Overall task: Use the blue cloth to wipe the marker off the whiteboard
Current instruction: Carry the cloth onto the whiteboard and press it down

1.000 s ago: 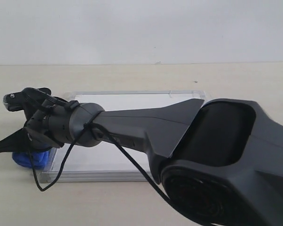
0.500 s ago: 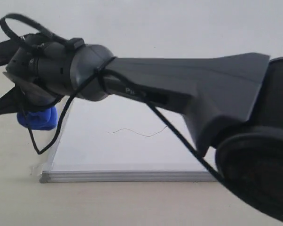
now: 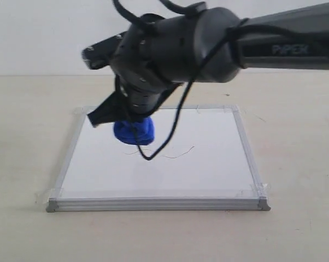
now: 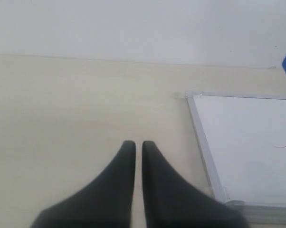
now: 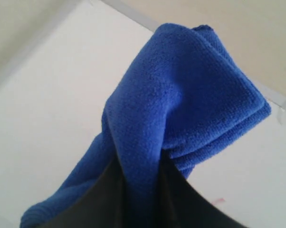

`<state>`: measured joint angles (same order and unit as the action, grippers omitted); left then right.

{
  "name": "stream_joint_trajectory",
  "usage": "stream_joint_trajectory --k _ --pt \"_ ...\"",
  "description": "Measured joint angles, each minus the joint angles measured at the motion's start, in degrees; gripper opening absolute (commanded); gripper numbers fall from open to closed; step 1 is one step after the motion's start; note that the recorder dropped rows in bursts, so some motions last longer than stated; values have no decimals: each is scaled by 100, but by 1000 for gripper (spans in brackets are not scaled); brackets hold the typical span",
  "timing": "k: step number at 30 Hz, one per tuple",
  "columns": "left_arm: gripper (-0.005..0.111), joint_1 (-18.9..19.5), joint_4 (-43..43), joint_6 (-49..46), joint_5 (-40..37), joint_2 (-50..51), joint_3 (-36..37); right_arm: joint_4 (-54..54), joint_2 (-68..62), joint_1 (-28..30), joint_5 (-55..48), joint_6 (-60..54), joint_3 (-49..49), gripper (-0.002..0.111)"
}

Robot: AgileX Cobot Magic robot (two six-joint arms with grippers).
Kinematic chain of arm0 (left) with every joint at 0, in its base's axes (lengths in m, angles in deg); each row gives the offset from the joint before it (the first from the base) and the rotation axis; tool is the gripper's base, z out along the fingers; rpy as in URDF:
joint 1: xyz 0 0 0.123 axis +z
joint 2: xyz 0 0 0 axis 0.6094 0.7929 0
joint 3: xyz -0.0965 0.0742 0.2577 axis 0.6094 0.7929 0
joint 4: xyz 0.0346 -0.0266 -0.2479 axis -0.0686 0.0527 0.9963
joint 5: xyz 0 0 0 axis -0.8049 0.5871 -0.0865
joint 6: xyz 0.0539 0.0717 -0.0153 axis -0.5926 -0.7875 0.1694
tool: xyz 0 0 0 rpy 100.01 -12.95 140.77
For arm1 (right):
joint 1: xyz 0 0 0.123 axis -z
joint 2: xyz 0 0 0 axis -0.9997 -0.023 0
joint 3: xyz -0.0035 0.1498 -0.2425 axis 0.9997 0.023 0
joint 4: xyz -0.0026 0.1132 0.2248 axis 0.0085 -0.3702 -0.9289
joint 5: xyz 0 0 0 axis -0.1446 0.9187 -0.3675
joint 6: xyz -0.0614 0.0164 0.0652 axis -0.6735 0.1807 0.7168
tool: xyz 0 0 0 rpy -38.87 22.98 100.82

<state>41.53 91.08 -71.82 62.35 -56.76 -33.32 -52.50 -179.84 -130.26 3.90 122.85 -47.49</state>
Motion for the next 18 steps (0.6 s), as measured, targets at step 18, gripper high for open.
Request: stream_joint_trajectory --k 18 --pt "5 0 0 0 0 0 0 698 -93 767 551 606 1679 0"
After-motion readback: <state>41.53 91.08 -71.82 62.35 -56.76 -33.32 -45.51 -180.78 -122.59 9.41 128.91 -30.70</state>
